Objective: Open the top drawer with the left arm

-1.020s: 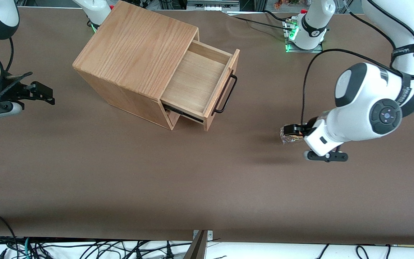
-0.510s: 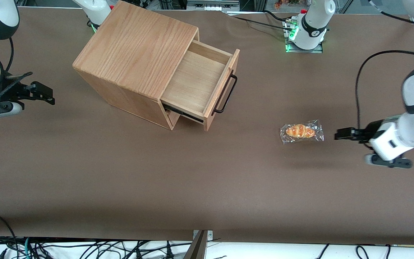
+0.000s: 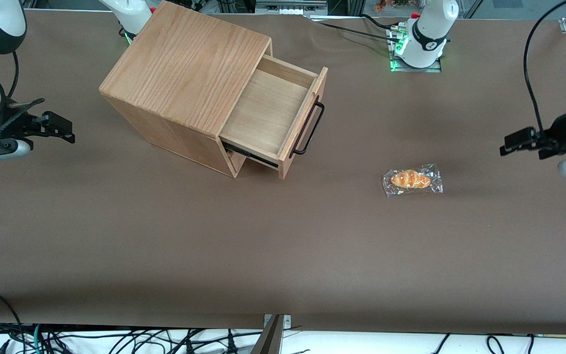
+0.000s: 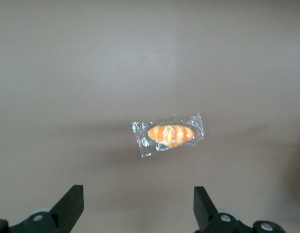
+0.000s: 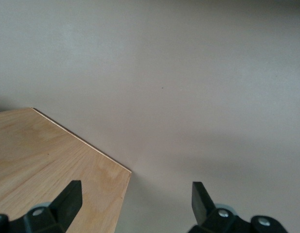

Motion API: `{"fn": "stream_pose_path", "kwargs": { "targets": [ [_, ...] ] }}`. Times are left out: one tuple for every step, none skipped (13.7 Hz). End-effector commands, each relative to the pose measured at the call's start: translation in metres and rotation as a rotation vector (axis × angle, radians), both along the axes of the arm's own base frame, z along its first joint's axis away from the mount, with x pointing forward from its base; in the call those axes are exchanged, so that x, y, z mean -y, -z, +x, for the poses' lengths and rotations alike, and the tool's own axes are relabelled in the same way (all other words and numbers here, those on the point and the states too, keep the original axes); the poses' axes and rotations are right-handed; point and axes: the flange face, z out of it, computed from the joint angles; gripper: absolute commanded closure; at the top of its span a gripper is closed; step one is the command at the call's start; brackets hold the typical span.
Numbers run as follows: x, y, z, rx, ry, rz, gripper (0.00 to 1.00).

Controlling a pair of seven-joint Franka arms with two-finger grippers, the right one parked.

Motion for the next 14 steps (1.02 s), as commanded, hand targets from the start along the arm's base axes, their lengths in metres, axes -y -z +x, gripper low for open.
{"fn": "stream_pose_path", "kwargs": {
  "targets": [
    [0.007,-0.023,-0.027,0.021,0.03,0.045,0.0],
    [0.009,-0.028,-0.029,0.031,0.033,0.054,0.0],
    [0.013,-0.026,-0.029,0.027,0.038,0.054,0.0],
    [0.016,-0.022,-0.031,0.019,0.041,0.059,0.0],
    [0.017,-0.02,-0.03,0.02,0.048,0.077,0.0],
    [0.017,-0.019,-0.03,0.019,0.058,0.089,0.0],
    [0.017,-0.018,-0.029,0.018,0.059,0.098,0.0],
    [0.016,-0.017,-0.029,0.015,0.059,0.098,0.0],
    [0.017,-0.017,-0.029,0.015,0.057,0.098,0.0],
    [0.021,-0.015,-0.029,0.009,0.062,0.098,0.0],
    [0.022,-0.013,-0.028,0.005,0.066,0.099,0.0],
    [0.022,-0.012,-0.028,0.0,0.066,0.099,0.0],
    [0.022,-0.012,-0.028,-0.001,0.066,0.099,0.0],
    [0.022,-0.012,-0.028,-0.001,0.066,0.099,0.0]
  ]
}}
